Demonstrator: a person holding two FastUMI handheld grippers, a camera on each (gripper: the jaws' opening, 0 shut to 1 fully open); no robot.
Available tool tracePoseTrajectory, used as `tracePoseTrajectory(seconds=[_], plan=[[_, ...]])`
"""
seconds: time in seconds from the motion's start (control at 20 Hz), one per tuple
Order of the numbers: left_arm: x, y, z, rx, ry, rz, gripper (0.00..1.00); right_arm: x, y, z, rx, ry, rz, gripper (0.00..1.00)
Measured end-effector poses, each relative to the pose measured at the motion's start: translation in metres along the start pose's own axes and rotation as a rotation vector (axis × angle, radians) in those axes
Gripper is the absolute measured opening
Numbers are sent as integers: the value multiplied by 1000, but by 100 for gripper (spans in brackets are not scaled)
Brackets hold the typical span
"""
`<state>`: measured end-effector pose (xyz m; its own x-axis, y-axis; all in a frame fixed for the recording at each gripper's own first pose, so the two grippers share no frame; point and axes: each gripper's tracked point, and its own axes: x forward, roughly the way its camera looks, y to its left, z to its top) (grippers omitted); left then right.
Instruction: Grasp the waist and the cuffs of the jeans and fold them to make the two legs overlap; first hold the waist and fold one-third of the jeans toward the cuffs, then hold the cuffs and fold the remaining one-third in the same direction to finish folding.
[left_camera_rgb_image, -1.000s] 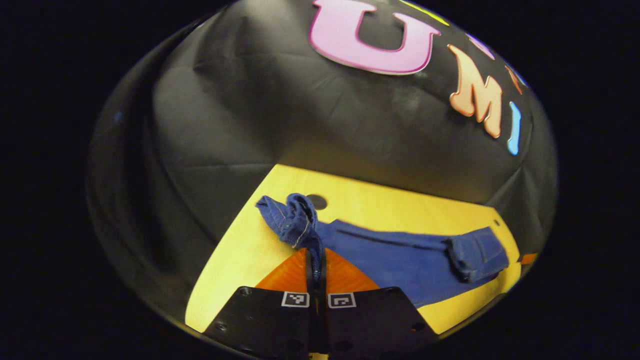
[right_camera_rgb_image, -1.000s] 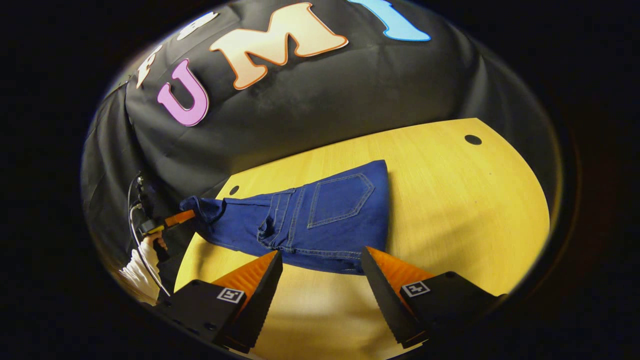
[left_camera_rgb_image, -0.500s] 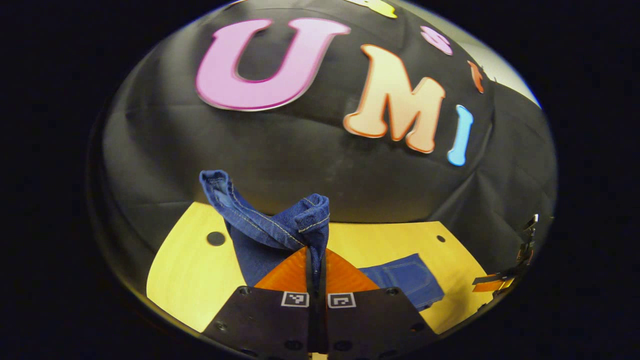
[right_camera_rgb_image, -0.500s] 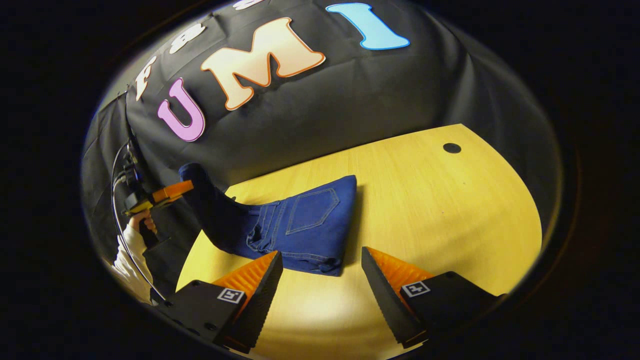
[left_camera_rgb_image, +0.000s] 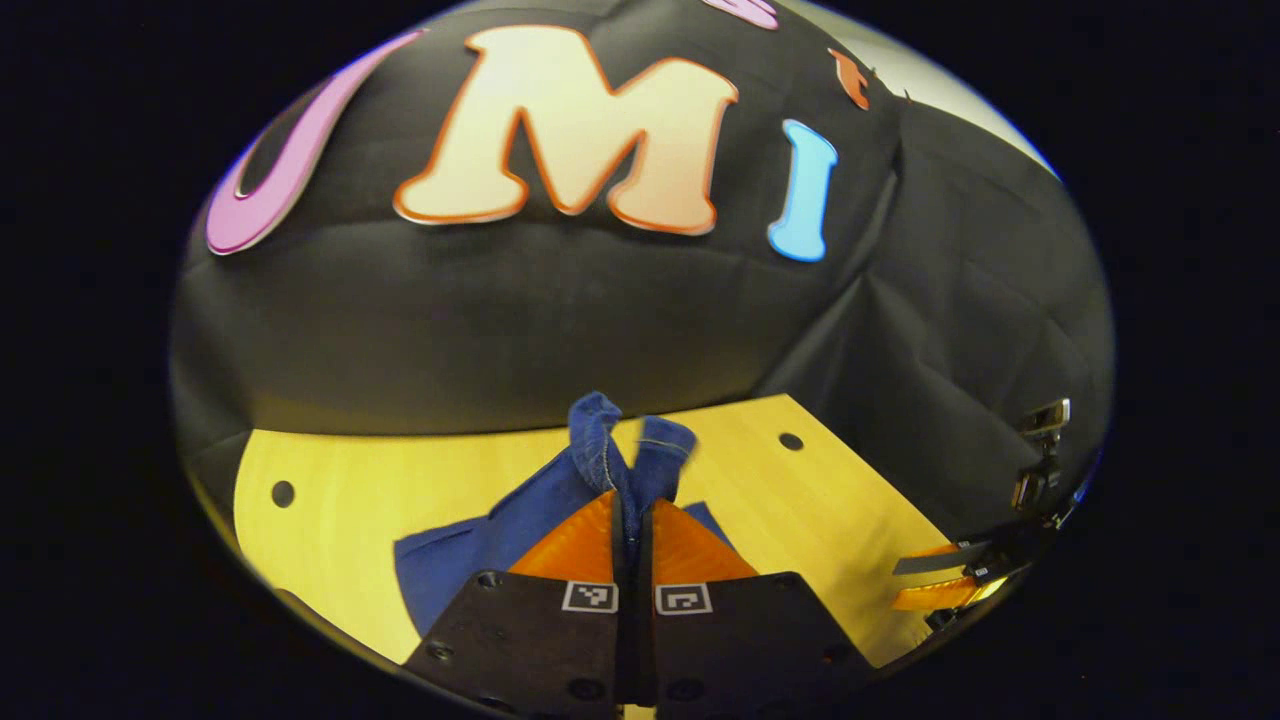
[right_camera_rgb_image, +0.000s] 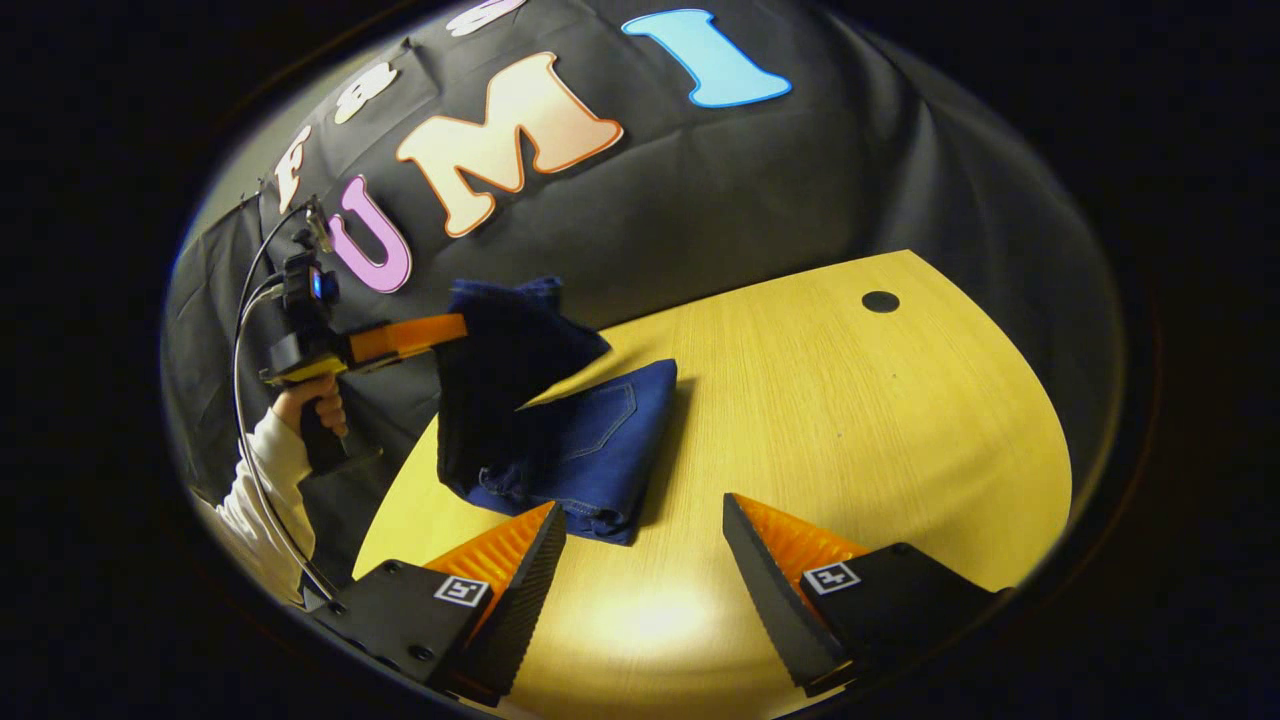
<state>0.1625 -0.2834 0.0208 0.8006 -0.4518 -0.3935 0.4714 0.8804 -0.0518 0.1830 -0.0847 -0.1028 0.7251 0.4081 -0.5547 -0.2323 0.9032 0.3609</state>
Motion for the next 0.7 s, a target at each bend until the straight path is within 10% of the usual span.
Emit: tracePoseTrajectory(seconds=[0.3,0.7], plan=[[1,-47,-85,171,147,-15,0,-8,-24,0,-2,0,-21,93],[5,-57,-146,130,187,57,2,-11,-9,-13,-21,10,-20,98]])
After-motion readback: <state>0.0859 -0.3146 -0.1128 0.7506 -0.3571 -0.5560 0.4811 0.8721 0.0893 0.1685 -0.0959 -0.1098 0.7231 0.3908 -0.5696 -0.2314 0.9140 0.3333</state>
